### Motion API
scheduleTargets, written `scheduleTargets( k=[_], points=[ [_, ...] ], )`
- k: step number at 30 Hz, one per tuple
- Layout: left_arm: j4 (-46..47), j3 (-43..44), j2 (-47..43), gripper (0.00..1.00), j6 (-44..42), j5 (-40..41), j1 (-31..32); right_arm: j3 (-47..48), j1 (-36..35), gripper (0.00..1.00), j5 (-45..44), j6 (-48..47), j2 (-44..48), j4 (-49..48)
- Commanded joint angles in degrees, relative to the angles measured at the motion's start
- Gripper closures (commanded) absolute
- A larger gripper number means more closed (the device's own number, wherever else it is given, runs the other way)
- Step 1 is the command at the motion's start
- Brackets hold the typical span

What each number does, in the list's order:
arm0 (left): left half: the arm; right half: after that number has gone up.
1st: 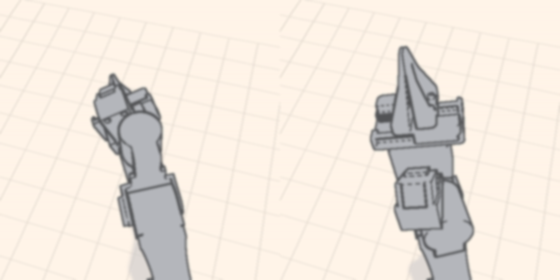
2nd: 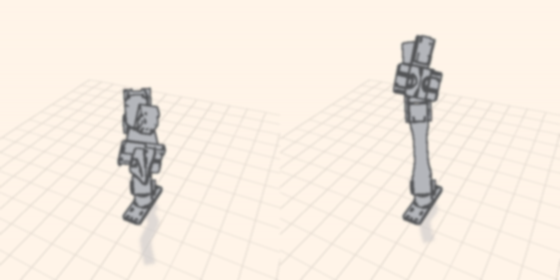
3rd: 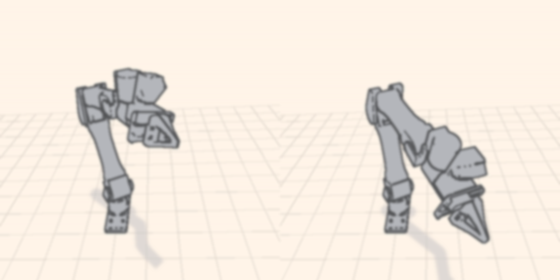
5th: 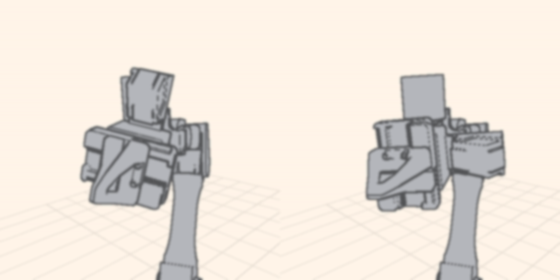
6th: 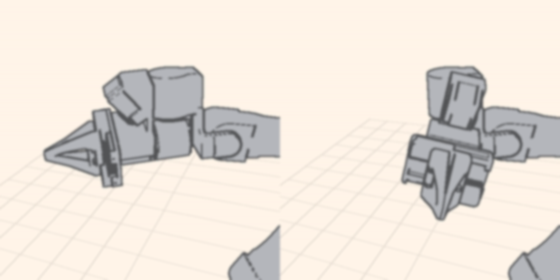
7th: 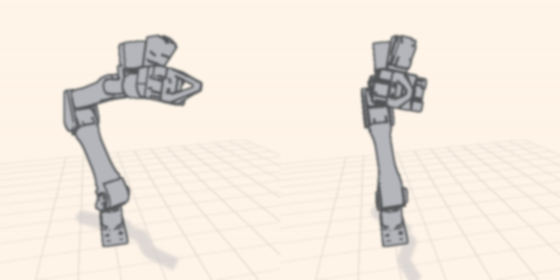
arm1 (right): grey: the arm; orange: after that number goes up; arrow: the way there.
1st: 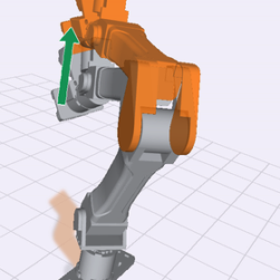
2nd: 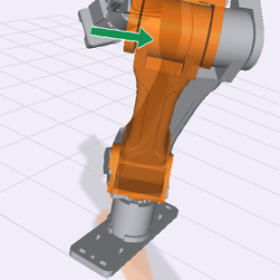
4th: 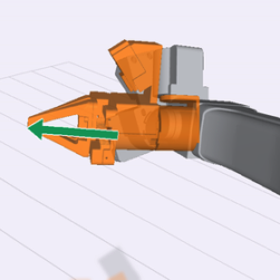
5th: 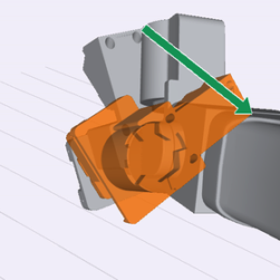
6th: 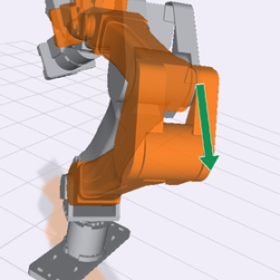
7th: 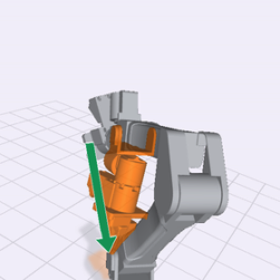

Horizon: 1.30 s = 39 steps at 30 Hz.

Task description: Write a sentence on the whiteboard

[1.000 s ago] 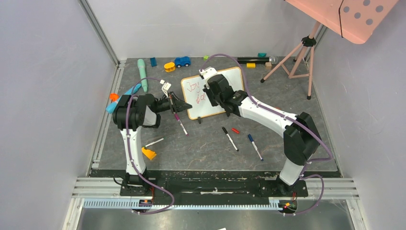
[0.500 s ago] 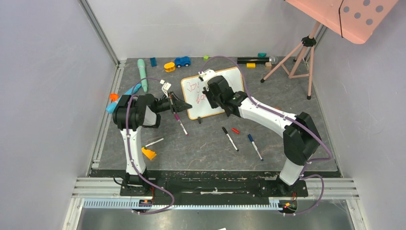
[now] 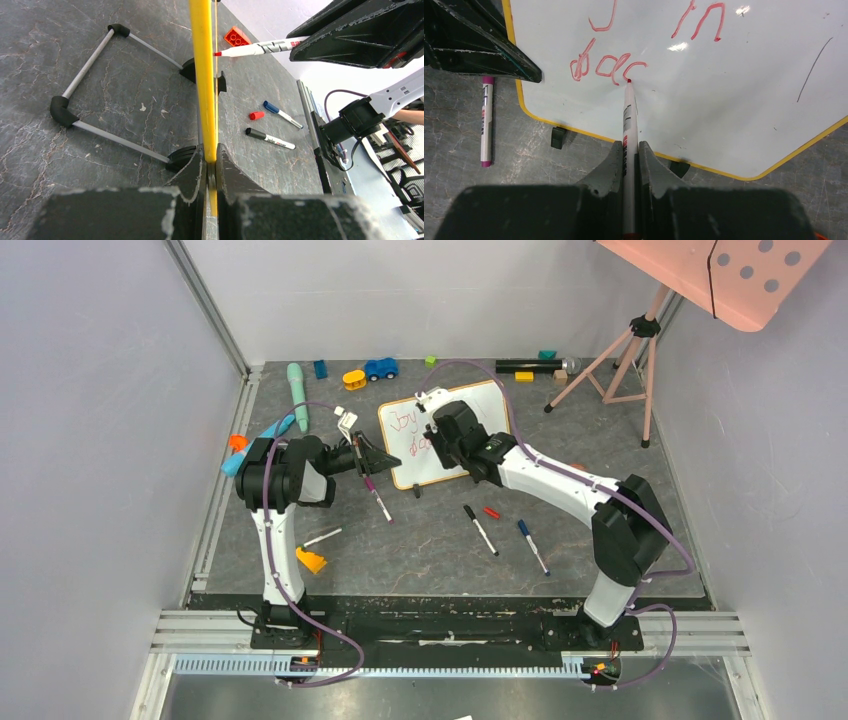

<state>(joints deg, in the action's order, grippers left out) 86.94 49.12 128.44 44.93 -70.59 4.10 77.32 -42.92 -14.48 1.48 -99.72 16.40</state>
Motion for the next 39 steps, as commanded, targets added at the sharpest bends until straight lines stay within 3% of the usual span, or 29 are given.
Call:
scheduleTargets(
  k=[1, 12, 39],
  points=[
    [2.3, -1.1, 2.3, 0.98, -5.8, -7.0, 1.2, -0.5, 0.8, 1.00, -3.2, 0.5, 2.4, -0.8],
    [2.3, -1.1, 2.3, 0.98, -5.8, -6.9, 1.2, -4.1, 2.7, 1.00, 6.3, 0.1, 8.2, -5.7],
    [2.3, -1.2, 2.4, 0.98, -5.8, -7.0, 1.2, 0.9, 4.7, 1.00, 4.8, 0.4, 3.1, -7.4]
  ],
)
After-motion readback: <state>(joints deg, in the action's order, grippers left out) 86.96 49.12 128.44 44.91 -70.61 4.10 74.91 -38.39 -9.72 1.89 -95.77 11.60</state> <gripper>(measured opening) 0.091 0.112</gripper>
